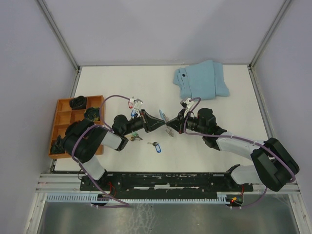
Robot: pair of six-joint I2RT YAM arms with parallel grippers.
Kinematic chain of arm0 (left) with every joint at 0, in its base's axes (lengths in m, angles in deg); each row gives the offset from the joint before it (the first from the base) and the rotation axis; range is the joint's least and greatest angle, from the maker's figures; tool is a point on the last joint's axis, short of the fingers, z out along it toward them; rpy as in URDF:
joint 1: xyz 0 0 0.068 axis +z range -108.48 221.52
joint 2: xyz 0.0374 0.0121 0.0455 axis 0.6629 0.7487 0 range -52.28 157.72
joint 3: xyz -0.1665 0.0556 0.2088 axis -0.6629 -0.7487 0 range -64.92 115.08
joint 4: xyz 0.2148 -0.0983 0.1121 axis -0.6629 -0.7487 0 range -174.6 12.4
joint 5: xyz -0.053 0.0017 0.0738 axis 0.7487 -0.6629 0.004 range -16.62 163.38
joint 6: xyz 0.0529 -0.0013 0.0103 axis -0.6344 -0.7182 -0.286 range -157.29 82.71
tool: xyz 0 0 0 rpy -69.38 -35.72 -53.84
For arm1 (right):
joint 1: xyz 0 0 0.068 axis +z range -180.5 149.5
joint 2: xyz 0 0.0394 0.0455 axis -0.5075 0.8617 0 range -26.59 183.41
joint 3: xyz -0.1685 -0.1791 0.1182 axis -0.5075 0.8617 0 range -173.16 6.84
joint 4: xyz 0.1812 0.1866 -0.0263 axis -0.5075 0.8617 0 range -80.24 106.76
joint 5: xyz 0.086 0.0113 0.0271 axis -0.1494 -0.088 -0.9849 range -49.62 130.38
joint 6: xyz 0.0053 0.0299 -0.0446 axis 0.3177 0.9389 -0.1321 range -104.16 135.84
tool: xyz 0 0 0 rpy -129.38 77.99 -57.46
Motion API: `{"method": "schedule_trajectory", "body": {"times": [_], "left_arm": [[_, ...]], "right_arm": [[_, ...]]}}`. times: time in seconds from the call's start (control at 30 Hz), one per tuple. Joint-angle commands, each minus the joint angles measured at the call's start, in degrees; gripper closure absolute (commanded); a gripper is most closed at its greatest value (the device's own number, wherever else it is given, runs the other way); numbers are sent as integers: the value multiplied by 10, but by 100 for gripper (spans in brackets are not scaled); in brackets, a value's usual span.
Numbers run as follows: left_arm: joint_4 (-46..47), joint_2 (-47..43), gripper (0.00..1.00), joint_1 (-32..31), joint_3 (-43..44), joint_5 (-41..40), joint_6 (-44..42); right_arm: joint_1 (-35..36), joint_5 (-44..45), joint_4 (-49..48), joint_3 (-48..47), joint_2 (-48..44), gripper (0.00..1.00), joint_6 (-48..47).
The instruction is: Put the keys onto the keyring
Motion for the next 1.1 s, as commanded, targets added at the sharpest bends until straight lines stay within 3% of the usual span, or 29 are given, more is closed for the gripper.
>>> {"method": "schedule_trajectory", "body": {"times": [0.0,0.17,0.4,0.63,0.8,1.07], "left_arm": [[-1,-18,82,-1,7,29,-36],[-48,-42,97,0,14,33,-66],[-270,-112,97,0,52,17,-179],[-479,-151,97,-2,133,-20,-289],[-615,-142,97,-8,213,-36,-373],[-792,-128,97,-8,309,-36,-493]], "right_arm": [[2,7,-61,-5,-17,99,12],[2,2,-50,-7,-16,99,9],[1,15,89,-31,-57,82,-72],[-3,37,278,-87,-121,49,-199],[-3,42,340,-127,-128,42,-236],[-4,-81,370,-158,-98,34,-414]]}}
